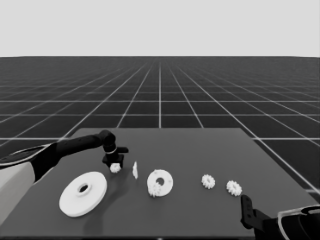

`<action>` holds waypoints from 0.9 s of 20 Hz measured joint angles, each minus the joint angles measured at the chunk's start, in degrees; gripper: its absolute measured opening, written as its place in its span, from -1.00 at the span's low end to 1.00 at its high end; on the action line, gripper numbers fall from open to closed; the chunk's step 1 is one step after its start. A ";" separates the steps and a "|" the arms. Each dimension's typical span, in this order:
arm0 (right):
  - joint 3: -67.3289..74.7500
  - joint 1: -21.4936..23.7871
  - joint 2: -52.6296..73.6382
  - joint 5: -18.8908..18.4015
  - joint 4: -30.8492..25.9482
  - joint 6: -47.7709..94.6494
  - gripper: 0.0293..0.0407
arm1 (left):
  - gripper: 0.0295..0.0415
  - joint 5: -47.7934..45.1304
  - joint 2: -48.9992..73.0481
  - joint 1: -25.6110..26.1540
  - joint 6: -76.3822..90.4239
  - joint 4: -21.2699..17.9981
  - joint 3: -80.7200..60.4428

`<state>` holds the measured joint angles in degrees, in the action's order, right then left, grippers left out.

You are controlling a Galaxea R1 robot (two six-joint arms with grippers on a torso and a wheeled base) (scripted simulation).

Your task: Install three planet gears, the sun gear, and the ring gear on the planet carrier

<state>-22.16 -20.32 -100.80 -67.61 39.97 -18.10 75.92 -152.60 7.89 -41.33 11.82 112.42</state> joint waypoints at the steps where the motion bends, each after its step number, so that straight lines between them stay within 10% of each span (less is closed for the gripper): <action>1: 0.00 0.00 0.00 0.00 0.00 0.00 0.61 | -0.72 -0.01 -0.01 0.00 0.00 0.01 0.01; 5: 0.00 0.00 0.00 0.00 0.00 0.00 0.61 | -0.72 13.66 6.00 -17.61 -5.96 -11.55 -13.69; 18: 0.00 0.00 0.00 0.00 0.00 0.00 0.61 | -0.72 14.69 -21.32 -20.30 -28.75 -14.07 -9.18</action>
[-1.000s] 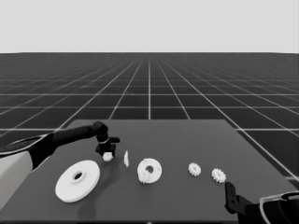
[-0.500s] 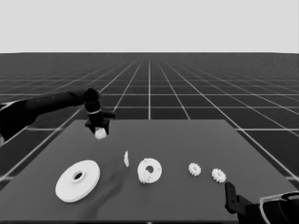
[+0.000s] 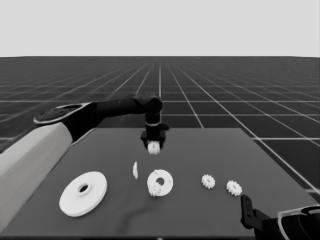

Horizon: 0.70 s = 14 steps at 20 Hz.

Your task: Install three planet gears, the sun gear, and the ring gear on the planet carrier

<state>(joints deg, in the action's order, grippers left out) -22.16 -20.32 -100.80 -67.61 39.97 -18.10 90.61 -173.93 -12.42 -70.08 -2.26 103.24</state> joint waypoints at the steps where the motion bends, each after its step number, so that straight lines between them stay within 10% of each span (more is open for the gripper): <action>1: 0.00 0.00 0.00 0.00 0.00 0.00 0.61 | -0.72 0.00 -0.41 0.00 0.03 0.00 0.48; 3: 0.00 0.00 0.00 0.00 0.00 0.00 0.61 | -0.72 0.01 -0.77 0.00 0.07 0.00 0.95; 6: 0.00 0.00 0.00 0.00 0.00 0.00 0.61 | -0.72 -5.71 -2.07 15.66 2.33 14.68 5.11; 13: 0.00 0.00 0.00 0.00 0.00 0.00 0.61 | -0.72 -8.07 -3.81 19.34 5.15 17.61 10.32; 14: 0.00 0.00 0.00 0.00 0.00 0.00 0.61 | -0.18 -8.11 -3.83 19.37 5.18 17.64 10.38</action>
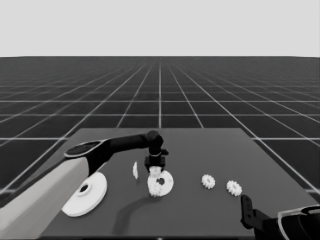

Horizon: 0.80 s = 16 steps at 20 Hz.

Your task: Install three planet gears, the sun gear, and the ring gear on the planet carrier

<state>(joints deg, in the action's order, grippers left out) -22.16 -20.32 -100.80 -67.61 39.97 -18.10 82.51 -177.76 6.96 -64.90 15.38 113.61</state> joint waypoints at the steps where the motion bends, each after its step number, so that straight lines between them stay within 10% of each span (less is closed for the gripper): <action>1: 0.00 0.00 0.00 0.00 0.00 0.00 0.61 | 0.28 -0.02 -0.01 0.02 0.02 0.02 0.03; 9: 0.00 0.00 0.00 0.00 0.00 0.00 0.61 | 0.49 -0.05 -0.03 0.04 0.04 0.04 0.08; 12: 0.00 0.00 0.00 0.00 0.00 0.00 0.61 | 0.49 7.08 3.67 -14.95 -6.39 -13.51 -11.33; 16: 0.00 0.00 0.00 0.00 0.00 0.00 0.61 | 0.49 7.97 3.03 -18.97 -5.36 -17.16 -9.59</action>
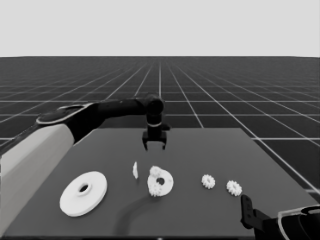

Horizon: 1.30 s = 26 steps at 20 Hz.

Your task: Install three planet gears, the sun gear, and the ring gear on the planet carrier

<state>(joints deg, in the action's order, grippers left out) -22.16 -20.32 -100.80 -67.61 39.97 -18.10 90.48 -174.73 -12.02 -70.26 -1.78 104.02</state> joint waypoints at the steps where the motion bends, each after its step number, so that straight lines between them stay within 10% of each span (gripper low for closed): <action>1: 0.00 0.00 0.00 0.00 0.00 0.00 0.61 | 0.49 0.06 -0.05 -0.18 0.10 -0.20 0.16; 3: 0.00 0.00 0.00 0.00 0.00 0.00 0.61 | 0.49 0.11 -0.11 -0.34 0.20 -0.38 0.32; 5: 0.00 0.00 0.00 0.00 0.00 0.00 0.61 | 0.99 -33.49 37.71 -4.59 53.12 12.55 -48.41; 8: 0.00 0.00 0.00 0.00 0.00 0.00 0.61 | 0.54 -47.99 67.30 -6.91 82.78 18.11 -73.63; 13: 0.00 0.00 0.00 0.00 0.00 0.00 0.61 | 0.49 -51.46 73.73 -7.53 89.82 19.44 -79.65; 14: -8.70 20.83 -12.15 -14.87 -25.13 -25.22 0.83 | 0.49 -51.57 73.92 -7.55 90.04 19.49 -79.83; 16: -33.18 32.52 -27.34 -19.87 -38.59 -40.92 0.69 | 0.49 -51.67 74.09 -7.58 90.25 19.53 -80.00; 23: -51.43 33.12 -36.05 -23.24 -41.39 -44.82 0.61 | 0.49 -51.72 74.18 -7.59 90.36 19.55 -80.08; 26: -56.20 13.61 -38.05 -13.92 -24.07 -43.22 0.61 | 0.49 -51.72 74.18 -7.59 90.36 19.55 -80.08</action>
<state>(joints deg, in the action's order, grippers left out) -78.36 -6.71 -138.85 -81.54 15.90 -61.32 38.76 -100.55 -19.61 20.10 17.77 23.94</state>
